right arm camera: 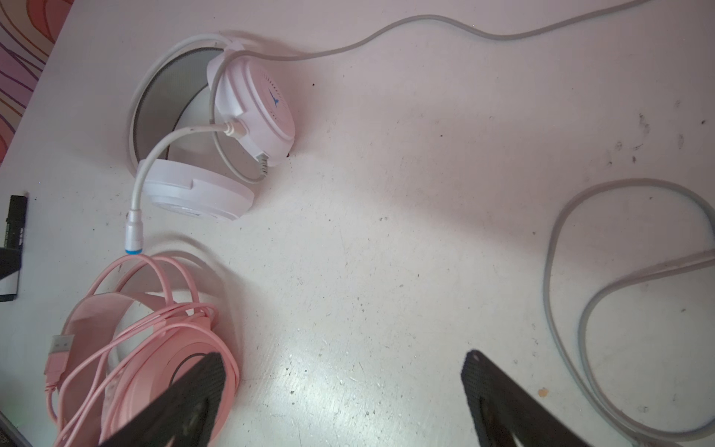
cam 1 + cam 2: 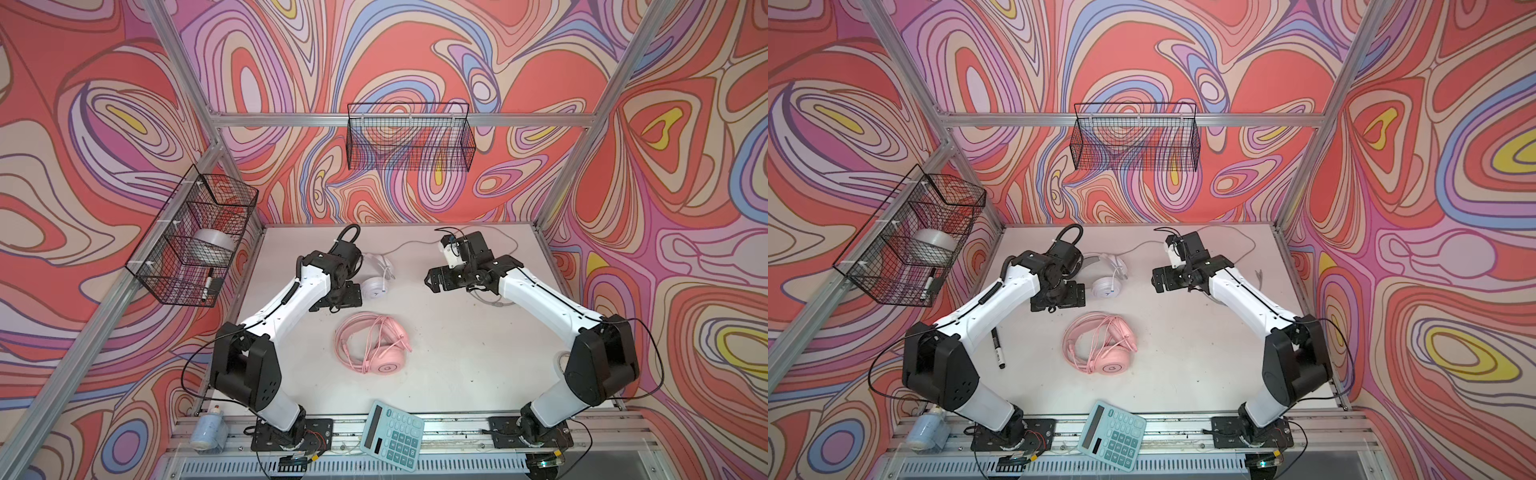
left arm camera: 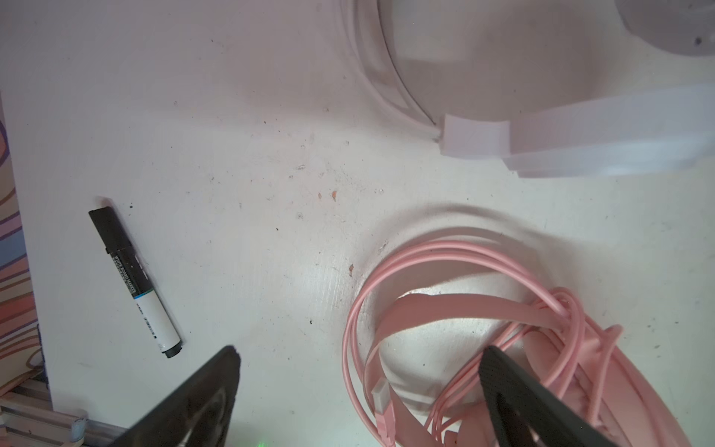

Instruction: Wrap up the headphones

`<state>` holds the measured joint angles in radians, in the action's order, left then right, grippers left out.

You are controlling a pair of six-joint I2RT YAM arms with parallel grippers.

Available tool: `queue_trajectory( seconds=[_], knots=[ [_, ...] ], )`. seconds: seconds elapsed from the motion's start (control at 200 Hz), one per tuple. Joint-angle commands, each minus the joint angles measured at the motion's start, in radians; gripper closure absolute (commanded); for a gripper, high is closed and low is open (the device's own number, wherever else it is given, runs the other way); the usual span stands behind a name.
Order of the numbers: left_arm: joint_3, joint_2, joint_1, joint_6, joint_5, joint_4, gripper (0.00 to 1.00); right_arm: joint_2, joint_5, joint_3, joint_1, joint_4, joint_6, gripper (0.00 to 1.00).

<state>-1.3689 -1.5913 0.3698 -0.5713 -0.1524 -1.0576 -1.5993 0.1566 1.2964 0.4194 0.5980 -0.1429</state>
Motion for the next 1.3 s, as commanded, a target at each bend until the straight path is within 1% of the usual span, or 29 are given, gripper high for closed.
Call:
queue_trajectory(
  seconds=[0.0, 0.105, 0.18, 0.321, 0.466, 0.661, 0.791, 0.841, 0.962, 1.062, 1.292],
  knots=[
    [-0.036, -0.026, -0.073, 0.039, 0.057, 0.032, 0.02, 0.034, -0.020, -0.018, -0.005, -0.033, -0.007, 0.02],
    [-0.065, -0.085, -0.145, 0.059, 0.136, 0.093, 0.03, 0.036, -0.011, -0.033, -0.006, -0.060, -0.027, 0.02],
    [-0.105, -0.144, -0.177, 0.084, 0.161, 0.117, 0.04, 0.031, -0.005, -0.039, -0.005, -0.067, -0.036, 0.01],
    [-0.199, -0.268, -0.186, 0.164, 0.147, 0.144, 0.04, 0.016, -0.006, -0.039, -0.006, -0.073, -0.043, 0.02],
    [-0.286, -0.394, -0.200, 0.200, 0.139, 0.169, 0.05, 0.001, -0.016, -0.025, -0.006, -0.078, -0.044, 0.02],
    [-0.391, -0.546, -0.230, 0.238, 0.183, 0.176, 0.11, -0.014, -0.039, -0.011, -0.005, -0.076, -0.037, 0.01],
    [-0.454, -0.627, -0.244, 0.272, 0.183, 0.163, 0.15, -0.026, -0.047, -0.004, -0.006, -0.072, -0.031, 0.02],
    [-0.472, -0.650, -0.246, 0.280, 0.180, 0.161, 0.15, -0.029, -0.051, -0.002, -0.006, -0.072, -0.029, 0.02],
    [-0.472, -0.679, -0.246, 0.292, 0.174, 0.204, 0.17, -0.040, -0.058, 0.007, -0.006, -0.072, -0.026, 0.02],
    [-0.495, -0.708, -0.246, 0.302, 0.173, 0.193, 0.20, -0.048, -0.057, 0.017, -0.006, -0.067, -0.024, 0.01],
    [-0.507, -0.725, -0.246, 0.318, 0.167, 0.174, 0.40, -0.051, -0.062, 0.012, -0.006, -0.066, -0.029, 0.02]
  ],
)
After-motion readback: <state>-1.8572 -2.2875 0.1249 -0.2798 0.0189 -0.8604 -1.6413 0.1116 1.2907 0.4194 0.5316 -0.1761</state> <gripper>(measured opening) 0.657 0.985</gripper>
